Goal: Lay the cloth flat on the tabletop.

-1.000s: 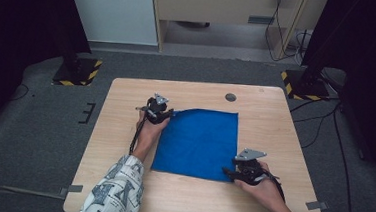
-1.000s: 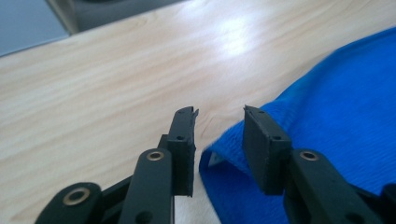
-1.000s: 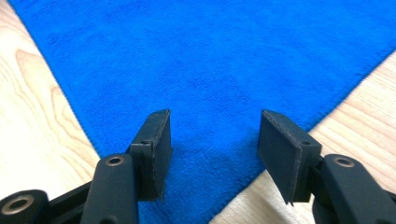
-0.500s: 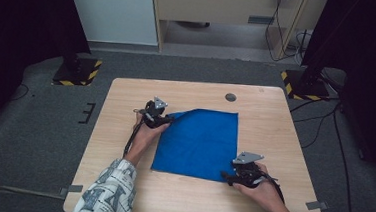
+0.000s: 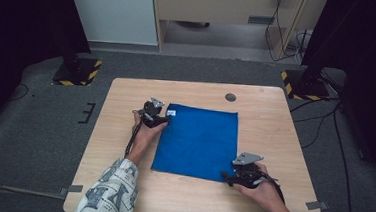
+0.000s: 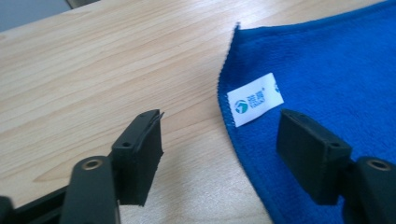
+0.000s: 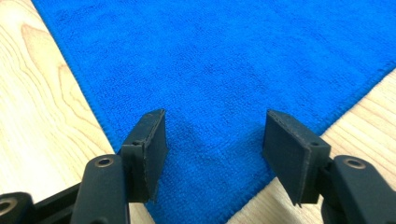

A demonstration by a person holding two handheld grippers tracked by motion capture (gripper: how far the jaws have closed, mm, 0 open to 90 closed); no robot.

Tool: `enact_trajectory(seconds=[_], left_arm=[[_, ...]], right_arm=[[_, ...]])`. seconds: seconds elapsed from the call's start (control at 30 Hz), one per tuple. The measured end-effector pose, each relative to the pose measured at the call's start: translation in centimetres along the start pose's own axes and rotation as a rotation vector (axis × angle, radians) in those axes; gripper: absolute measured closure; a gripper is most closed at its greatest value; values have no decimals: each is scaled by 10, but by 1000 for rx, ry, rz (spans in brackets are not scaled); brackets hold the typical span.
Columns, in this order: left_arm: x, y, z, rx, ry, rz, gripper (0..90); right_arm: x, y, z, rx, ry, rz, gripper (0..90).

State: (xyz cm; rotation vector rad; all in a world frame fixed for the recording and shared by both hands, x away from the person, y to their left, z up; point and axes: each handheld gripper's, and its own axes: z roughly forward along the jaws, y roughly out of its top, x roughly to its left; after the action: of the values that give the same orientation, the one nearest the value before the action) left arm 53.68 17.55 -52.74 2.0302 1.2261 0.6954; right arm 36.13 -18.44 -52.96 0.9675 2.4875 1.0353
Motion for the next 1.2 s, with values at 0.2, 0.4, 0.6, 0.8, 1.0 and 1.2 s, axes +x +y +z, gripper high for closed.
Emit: enact_trajectory(seconds=[0.2,0.4,0.6,0.8,1.0,1.2], left_arm=[[0,2,-17,-4,-6,26,325],[3,-6,-33,16,-32,23,323],[3,-12,-46,19,-55,21,317],[-3,-10,-54,-3,-81,42,293],[-7,-4,-49,-9,-120,55,201],[-8,1,-43,-2,-171,55,149]], right_arm=[[-4,-4,-5,9,11,-4,401],[-14,-10,-12,20,26,-10,404],[-27,-17,-22,42,52,-37,403],[-36,-19,-26,54,71,-41,364],[-19,-2,-20,-23,80,-28,187],[2,24,-3,-49,73,-16,107]])
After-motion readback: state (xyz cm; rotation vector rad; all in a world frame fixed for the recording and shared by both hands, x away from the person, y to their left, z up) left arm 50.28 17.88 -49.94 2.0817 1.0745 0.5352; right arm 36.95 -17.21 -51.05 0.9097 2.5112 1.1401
